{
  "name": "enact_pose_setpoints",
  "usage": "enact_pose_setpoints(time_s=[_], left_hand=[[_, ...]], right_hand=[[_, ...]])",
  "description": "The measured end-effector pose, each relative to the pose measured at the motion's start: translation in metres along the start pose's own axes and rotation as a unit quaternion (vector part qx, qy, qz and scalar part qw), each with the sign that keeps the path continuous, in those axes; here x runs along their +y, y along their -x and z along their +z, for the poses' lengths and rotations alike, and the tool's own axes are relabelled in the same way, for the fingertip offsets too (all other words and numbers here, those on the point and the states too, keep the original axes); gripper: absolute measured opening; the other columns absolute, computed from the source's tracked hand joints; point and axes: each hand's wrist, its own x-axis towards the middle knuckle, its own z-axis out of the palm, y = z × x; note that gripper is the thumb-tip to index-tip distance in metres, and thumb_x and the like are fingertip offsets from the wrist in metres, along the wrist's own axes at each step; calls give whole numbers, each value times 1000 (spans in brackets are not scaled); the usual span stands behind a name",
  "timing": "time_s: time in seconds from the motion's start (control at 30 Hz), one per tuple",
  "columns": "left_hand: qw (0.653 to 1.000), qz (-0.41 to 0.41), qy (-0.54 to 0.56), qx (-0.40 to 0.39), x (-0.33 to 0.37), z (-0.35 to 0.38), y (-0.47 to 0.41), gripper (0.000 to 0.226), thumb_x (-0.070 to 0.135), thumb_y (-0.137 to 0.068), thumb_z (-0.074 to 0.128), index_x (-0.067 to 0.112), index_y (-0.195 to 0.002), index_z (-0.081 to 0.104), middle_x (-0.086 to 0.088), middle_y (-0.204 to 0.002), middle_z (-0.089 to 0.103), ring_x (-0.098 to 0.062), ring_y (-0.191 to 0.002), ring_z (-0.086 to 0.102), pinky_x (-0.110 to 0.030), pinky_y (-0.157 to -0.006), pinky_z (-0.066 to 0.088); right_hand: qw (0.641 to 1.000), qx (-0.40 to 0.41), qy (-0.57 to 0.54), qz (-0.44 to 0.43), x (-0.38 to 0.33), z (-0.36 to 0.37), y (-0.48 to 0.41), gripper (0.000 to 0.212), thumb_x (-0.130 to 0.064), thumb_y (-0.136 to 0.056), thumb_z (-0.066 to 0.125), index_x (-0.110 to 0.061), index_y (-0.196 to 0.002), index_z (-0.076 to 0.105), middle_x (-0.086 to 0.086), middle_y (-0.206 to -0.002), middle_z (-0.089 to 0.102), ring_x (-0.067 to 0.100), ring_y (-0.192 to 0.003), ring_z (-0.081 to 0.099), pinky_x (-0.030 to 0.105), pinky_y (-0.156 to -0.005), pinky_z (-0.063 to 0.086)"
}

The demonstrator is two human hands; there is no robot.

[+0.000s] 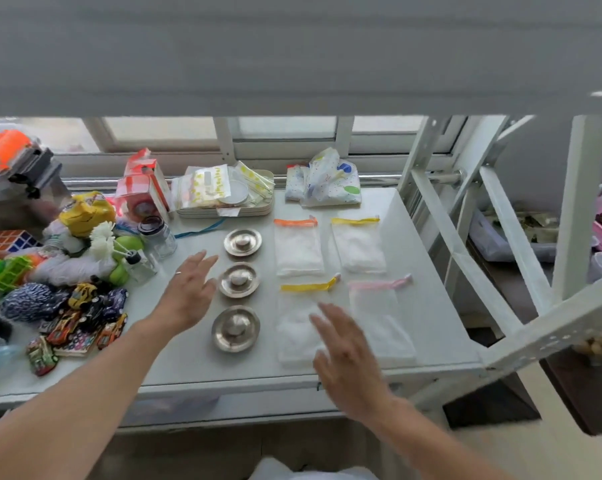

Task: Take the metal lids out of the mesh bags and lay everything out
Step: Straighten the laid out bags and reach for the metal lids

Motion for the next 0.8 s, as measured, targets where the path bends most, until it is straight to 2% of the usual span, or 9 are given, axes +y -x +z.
enact_pose_setpoints(time_s=[0.17,0.27,0.43,0.8], left_hand=[[998,39,-4,-50,-12,1,8,54,22,-102,49,21,-155,39,-5,-168,25,-24,-155,20,-38,-127,14],[995,74,-15,-61,-11,-3,3,52,22,-100,54,23,-151,46,-7,-165,32,-27,-151,30,-38,-124,22],[984,138,-33,-107,-3,3,-5,48,20,-98,56,19,-146,53,-7,-160,42,-27,-146,40,-36,-121,29],[982,153,-32,-109,-5,11,-13,50,25,-100,52,19,-150,47,-4,-164,37,-25,-148,38,-34,-121,26]], right_hand=[[997,-75,22,-17,-61,35,7,57,-21,-85,47,-11,-141,46,14,-153,40,29,-144,29,44,-116,31],[993,-104,49,-22,-85,47,-6,59,-28,-88,48,-16,-145,40,13,-156,35,31,-145,27,43,-118,26],[984,-154,88,7,-104,70,-20,61,-34,-86,47,-21,-144,37,15,-160,27,40,-144,25,49,-116,26],[984,-139,105,45,-120,75,-11,55,-38,-83,48,-20,-136,49,13,-156,37,38,-140,35,50,-114,33]])
